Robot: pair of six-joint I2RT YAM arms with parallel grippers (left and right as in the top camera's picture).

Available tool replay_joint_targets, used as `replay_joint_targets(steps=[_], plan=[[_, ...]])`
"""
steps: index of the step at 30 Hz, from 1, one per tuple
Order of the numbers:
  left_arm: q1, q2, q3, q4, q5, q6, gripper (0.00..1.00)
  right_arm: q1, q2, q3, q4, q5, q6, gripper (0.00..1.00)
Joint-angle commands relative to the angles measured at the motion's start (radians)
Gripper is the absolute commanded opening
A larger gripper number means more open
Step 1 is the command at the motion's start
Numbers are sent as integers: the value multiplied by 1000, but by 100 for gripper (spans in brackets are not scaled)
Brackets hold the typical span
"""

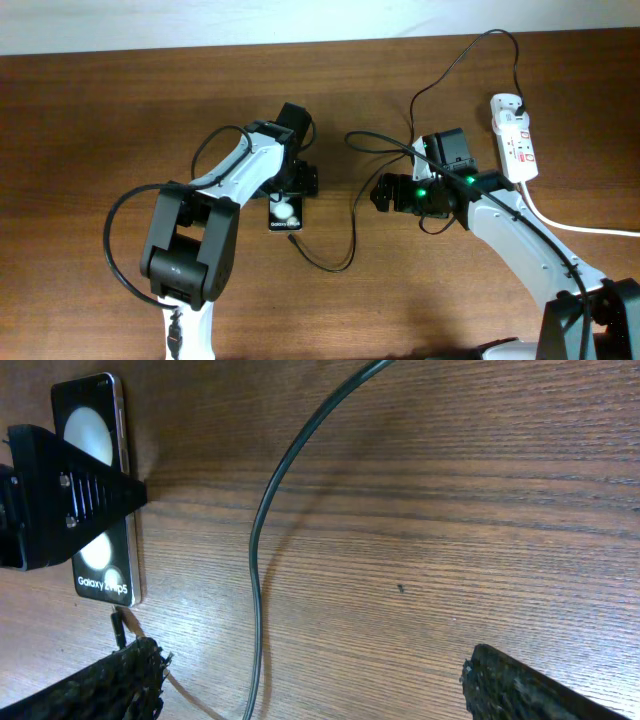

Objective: Plug charger to phone and switch on socket

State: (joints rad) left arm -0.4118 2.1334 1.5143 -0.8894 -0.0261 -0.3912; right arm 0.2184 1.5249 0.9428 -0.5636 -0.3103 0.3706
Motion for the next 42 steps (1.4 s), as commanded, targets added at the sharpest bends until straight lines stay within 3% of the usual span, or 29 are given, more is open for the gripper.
replay_joint_targets(steps=[1,6,15,24,42], plan=[[-1,34,-48,-5,12,-21,79,-3,-24,18,2,9,5,99],[-1,34,-48,-5,12,-20,67,-3,-24,18,2,9,5,99],[46,-29,6,-31,109,-18,67,-3,-24,18,2,9,5,99],[166,-40,7,17,487,163,72,-3,-24,18,2,9,5,99],[166,-40,7,13,487,184,74,-3,-24,18,3,8,5,99]])
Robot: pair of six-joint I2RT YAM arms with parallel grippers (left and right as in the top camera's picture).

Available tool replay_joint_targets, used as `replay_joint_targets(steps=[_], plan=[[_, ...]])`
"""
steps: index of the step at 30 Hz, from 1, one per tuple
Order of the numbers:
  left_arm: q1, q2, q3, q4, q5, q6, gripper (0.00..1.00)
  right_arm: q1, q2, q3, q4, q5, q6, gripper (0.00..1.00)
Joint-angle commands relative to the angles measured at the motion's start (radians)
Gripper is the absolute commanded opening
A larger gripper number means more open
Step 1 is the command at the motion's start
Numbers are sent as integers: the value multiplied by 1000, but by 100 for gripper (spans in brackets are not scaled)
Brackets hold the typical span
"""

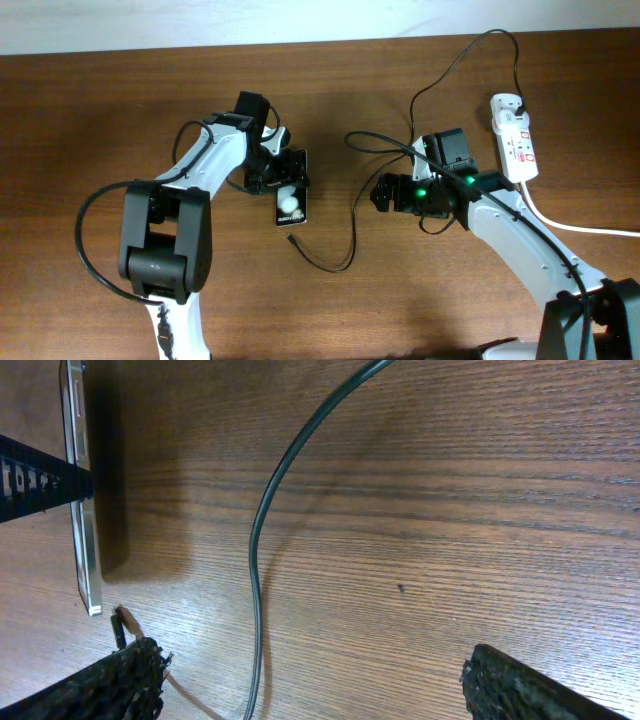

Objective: Plug charger to phone and switch on socket

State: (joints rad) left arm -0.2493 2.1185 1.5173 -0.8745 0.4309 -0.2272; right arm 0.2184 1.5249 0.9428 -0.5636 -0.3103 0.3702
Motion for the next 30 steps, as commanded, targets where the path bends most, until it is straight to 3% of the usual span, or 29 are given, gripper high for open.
replay_joint_targets(steps=[1,6,9,12,15,20,26,30], plan=[[3,-25,4,-1,30,20,74,-3,-24,18,3,2,5,99],[3,-25,4,-1,49,21,74,-3,-24,18,8,-66,5,100],[3,-25,4,-1,68,40,75,5,-23,11,-5,-150,5,80],[3,-25,4,-2,89,43,75,81,11,9,16,-151,5,78],[3,-25,4,-8,105,43,75,209,109,9,182,-150,51,78],[3,-25,4,-33,157,43,76,265,298,9,507,-240,110,76],[3,-25,4,-43,203,43,78,281,330,9,613,-254,167,47],[3,-25,4,-43,228,43,78,319,330,9,609,-217,171,34]])
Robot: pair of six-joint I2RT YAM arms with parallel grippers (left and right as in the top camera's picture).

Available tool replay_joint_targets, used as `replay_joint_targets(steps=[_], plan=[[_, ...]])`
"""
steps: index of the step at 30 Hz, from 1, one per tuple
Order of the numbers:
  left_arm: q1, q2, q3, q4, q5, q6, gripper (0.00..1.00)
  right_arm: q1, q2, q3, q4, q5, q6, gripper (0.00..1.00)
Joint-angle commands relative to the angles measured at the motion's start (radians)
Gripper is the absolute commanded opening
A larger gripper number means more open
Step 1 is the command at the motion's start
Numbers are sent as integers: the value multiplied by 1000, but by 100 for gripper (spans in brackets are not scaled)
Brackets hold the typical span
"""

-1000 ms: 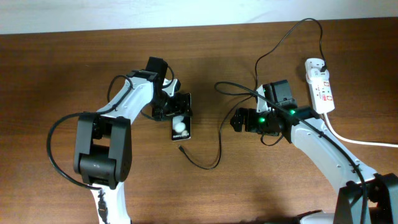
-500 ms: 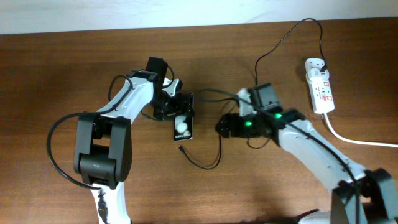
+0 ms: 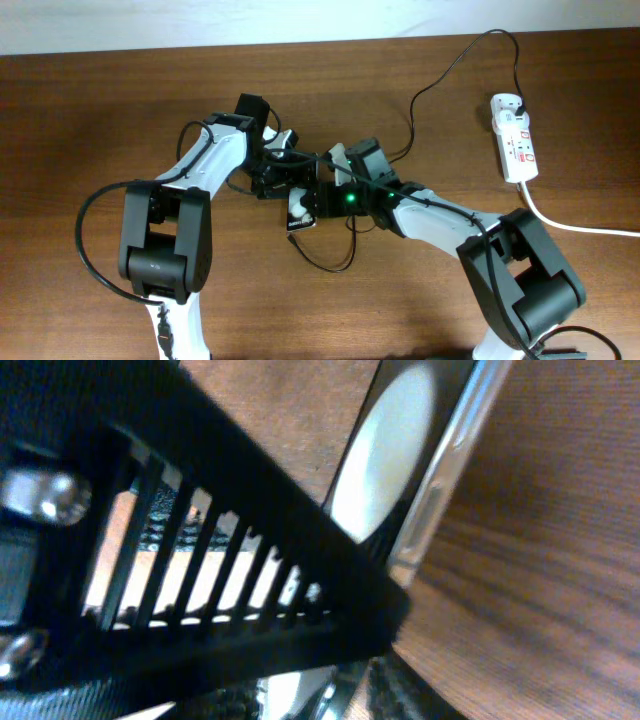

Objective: Plug charger to phone and switch on socket

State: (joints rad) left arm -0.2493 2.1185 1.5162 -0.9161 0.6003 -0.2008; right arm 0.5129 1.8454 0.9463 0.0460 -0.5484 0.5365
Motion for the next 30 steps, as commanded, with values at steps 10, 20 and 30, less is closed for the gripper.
replay_joint_targets(steps=[10,20,30], plan=[[3,-25,5,-1,59,22,90,30,8,6,-8,51,68,4],[142,-109,8,137,697,334,85,-88,-87,6,234,-406,143,4],[147,-153,10,296,974,323,71,-150,-87,6,467,-319,270,4]])
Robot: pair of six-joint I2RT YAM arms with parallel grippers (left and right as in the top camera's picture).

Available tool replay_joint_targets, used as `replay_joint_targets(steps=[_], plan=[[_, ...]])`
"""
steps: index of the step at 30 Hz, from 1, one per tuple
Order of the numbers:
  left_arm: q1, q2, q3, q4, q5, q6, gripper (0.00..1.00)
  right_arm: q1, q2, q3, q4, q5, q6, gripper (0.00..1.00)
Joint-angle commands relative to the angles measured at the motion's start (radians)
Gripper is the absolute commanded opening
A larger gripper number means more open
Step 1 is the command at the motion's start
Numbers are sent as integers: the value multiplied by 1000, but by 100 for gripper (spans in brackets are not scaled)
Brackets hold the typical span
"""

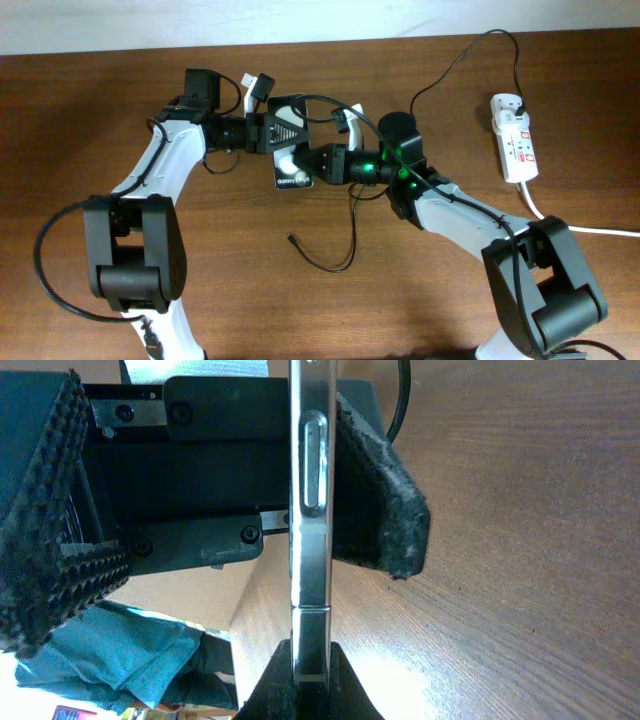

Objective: Plug charger to phone and switch on socket

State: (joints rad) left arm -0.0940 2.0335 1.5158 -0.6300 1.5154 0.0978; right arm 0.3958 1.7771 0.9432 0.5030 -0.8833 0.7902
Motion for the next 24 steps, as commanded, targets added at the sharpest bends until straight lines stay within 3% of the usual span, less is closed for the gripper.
replay_joint_targets(steps=[1,5,10,14,16,21,24], plan=[[-8,-79,10,9,59,24,72,-42,-19,9,10,16,16,4],[-8,-100,10,19,59,24,73,-44,-19,9,40,31,18,4],[22,-101,24,81,58,23,86,-44,-19,9,134,31,65,4],[37,-101,49,85,59,-8,86,-44,-19,9,141,31,64,4],[31,-101,56,91,59,-38,73,-43,-19,9,128,31,64,4],[-26,-101,56,91,59,-87,58,-43,-19,9,115,31,63,4],[-43,-101,56,91,59,-90,33,-43,-19,9,114,31,56,4]])
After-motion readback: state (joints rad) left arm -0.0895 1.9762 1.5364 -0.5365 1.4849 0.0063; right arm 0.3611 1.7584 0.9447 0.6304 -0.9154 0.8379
